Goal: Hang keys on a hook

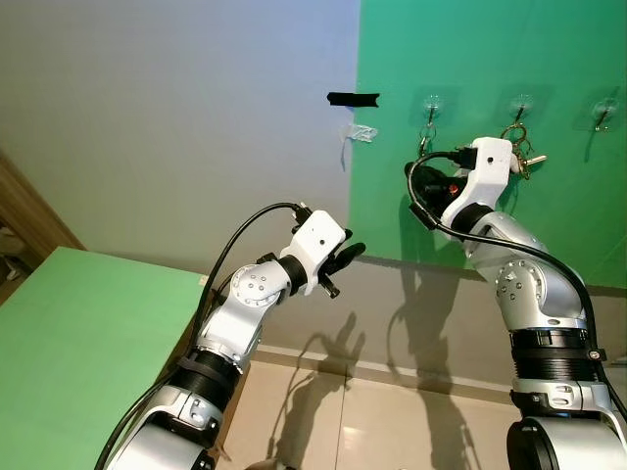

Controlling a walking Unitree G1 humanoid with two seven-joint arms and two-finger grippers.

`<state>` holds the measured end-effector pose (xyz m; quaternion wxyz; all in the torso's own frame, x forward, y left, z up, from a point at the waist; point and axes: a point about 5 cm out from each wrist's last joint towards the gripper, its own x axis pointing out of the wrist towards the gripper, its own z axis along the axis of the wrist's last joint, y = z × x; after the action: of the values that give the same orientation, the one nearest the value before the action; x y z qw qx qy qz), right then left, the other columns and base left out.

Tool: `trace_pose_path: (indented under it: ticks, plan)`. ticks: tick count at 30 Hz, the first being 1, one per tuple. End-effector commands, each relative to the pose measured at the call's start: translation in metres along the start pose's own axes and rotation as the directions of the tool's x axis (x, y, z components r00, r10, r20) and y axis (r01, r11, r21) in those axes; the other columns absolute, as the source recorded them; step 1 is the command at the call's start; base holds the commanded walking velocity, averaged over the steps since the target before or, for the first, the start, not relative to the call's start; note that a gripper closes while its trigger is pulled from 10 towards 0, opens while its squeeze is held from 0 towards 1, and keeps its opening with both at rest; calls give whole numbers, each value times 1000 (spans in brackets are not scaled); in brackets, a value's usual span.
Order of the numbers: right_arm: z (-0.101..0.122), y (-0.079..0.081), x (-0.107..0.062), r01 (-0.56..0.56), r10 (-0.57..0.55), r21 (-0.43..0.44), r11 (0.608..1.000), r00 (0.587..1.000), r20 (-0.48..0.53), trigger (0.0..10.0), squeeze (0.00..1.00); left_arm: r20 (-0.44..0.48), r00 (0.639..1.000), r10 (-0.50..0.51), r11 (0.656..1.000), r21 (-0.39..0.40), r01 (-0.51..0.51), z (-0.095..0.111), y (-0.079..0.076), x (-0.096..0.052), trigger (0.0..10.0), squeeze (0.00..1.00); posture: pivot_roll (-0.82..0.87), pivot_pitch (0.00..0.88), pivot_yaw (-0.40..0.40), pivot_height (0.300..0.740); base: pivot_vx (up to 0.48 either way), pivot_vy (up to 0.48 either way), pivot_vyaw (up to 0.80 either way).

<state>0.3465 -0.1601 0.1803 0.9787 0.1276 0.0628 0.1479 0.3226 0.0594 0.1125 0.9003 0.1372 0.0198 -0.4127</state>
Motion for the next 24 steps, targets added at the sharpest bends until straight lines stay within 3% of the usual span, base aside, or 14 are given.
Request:
trace_pose_path:
  ticks: [1,5,8,10,15,16,19,21,23,24]
  plan:
    - [2,0,0,8,-8,-25,1000,1000,12,10000,1000,-27,1000,-5,1000,4,5,-5,1,-1,10000,0,-150,0,83,740,0,0,0]
    - [1,-3,-4,32,-29,-116,993,999,23,10000,1000,-25,1000,1,1000,5,-1,-4,2,1,10000,0,-157,0,82,740,0,0,0]
    - [-17,-5,-12,59,-72,-257,965,996,-44,10000,1000,10,1000,-3,1000,-26,3,-2,2,-1,10000,0,-170,0,82,740,0,0,0]
    - [-33,-8,-23,71,-93,-266,961,993,-69,10000,1000,5,1000,29,999,-43,-29,-4,6,-5,10000,0,-172,0,83,740,0,0,0]
    - [-43,-8,-33,88,-110,-272,958,992,-66,10000,1000,0,997,78,995,-63,-78,-9,11,-10,10000,0,-180,0,84,740,0,0,0]
    - [-53,-8,-47,129,-148,-282,951,988,-46,10000,1000,-18,980,201,974,-107,-201,-15,21,-19,10000,0,-181,0,82,740,0,0,0]
    - [-59,-9,-56,166,-181,-291,942,983,-24,10000,1000,-42,958,284,946,-153,-287,-22,27,-27,10000,0,-182,0,83,740,0,0,0]
    - [-69,-16,-73,242,-253,-335,911,967,12,10000,1000,-94,932,351,912,-190,-363,-36,30,-42,10000,0,-179,0,77,740,0,0,0]
    - [-86,-26,-95,341,-355,-310,887,935,14,10000,1000,-156,906,394,888,-190,-419,-53,26,-58,10000,0,-178,0,73,740,0,0,0]
    - [-86,-26,-95,341,-355,-310,887,935,14,10000,1000,-156,906,394,888,-190,-419,-53,26,-58,10000,0,-178,0,73,740,0,0,0]
